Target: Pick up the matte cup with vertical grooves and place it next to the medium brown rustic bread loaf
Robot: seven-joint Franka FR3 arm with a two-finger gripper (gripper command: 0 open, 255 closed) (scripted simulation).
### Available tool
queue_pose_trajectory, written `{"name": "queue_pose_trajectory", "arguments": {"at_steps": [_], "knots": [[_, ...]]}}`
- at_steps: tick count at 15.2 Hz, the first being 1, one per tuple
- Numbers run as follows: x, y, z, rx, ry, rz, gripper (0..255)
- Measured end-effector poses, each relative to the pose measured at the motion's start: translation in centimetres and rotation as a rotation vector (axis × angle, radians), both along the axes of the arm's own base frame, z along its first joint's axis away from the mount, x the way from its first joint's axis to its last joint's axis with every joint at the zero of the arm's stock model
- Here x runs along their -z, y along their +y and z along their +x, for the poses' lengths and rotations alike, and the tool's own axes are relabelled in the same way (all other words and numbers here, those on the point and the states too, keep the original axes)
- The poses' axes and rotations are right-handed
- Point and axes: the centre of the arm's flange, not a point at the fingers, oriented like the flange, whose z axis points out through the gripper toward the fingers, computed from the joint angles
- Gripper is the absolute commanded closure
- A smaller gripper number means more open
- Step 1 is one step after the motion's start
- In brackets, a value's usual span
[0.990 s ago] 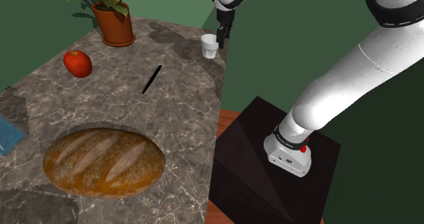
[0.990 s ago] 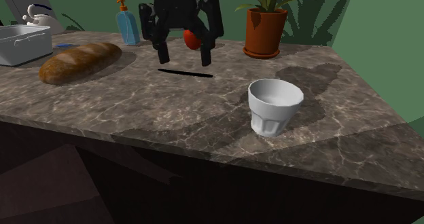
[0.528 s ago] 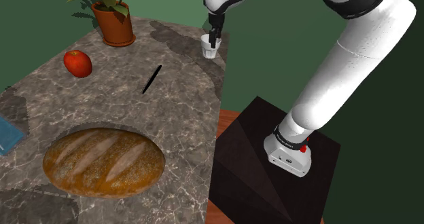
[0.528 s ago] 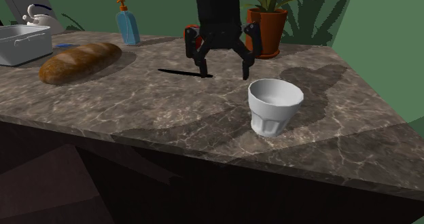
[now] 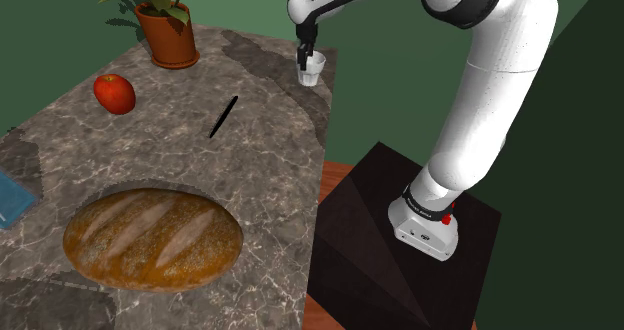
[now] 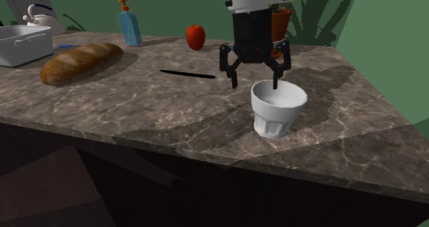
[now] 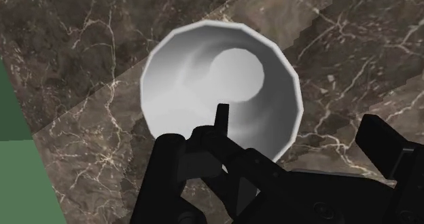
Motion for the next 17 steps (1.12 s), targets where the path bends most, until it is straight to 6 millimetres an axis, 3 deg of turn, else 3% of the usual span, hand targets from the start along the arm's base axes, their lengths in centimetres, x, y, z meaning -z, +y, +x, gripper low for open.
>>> {"name": "queue_pose_trajectory", "arguments": {"at_steps": [5,12,13,17], "knots": [[2.6,-0.4,0.1,-0.001,0.0,0.0,0],[3.0,-0.5,0.1,-0.001,-0.001,0.0,0],[3.0,-0.5,0.1,-0.001,-0.001,0.0,255],[3.0,-0.5,0.1,-0.001,-0.001,0.0,255]]}}
